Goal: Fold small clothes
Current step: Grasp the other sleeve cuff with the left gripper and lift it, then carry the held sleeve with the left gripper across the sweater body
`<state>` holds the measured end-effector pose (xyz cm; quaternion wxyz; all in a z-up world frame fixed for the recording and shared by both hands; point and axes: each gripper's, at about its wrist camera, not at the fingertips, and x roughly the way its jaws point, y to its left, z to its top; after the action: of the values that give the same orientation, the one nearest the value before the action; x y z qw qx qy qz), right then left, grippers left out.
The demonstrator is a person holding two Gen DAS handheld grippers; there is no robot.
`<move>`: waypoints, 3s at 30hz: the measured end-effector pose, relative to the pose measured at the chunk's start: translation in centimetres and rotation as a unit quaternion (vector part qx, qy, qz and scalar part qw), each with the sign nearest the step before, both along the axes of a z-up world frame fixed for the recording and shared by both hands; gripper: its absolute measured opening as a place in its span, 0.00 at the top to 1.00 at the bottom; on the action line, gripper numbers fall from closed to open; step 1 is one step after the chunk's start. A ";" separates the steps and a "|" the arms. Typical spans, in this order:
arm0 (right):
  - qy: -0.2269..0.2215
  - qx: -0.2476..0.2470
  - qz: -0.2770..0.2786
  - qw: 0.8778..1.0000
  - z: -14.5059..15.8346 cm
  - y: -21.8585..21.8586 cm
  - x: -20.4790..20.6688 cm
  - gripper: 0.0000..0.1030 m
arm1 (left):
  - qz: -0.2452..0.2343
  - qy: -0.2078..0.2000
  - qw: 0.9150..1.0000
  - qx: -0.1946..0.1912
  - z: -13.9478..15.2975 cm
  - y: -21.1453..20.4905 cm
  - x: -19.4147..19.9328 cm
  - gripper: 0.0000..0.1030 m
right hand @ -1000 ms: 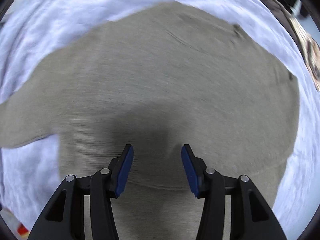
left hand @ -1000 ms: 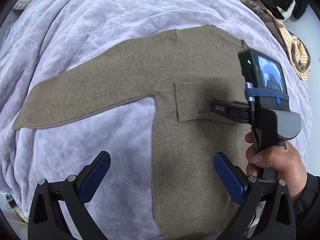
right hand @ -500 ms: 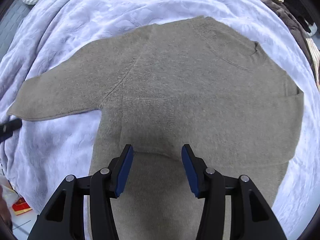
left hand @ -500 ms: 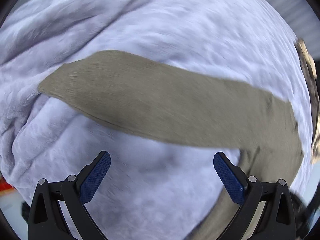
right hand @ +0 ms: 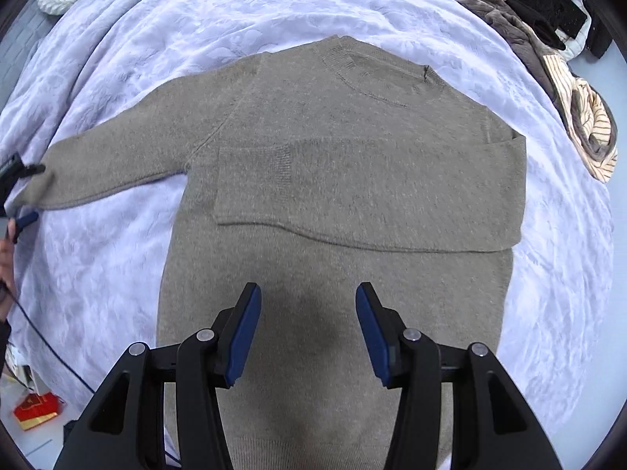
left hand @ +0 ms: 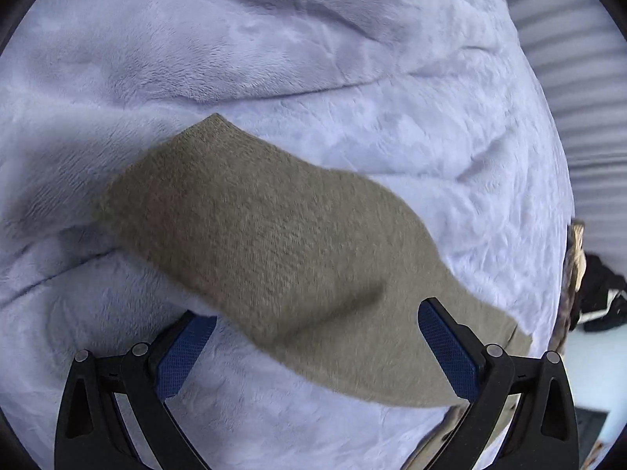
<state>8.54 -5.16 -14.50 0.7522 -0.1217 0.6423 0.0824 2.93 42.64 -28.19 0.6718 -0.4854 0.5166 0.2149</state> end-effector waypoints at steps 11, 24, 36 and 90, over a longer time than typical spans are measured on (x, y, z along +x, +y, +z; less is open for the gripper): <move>0.003 -0.002 0.039 0.999 1.1 3.0 -2.3 0.47 | 0.098 -0.063 0.991 -0.064 0.9 0.4 -0.1 0.05; -0.015 -0.012 0.046 0.999 2.0 3.1 -2.6 0.47 | 0.000 -0.018 0.999 0.036 2.7 -1.8 3.6 0.91; -0.030 -0.027 0.022 0.999 3.0 1.9 -0.8 0.47 | -0.143 0.045 0.966 0.208 11.2 -9.6 4.9 0.91; -0.079 0.088 0.008 0.993 6.8 -12.7 -2.8 0.48 | -0.336 0.057 0.878 0.337 21.8 -43.3 8.3 0.91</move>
<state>5.71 -17.89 -7.72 0.8074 -0.0667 0.5704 0.1350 11.26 -0.65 -6.36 0.7957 -0.0139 0.5827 0.1647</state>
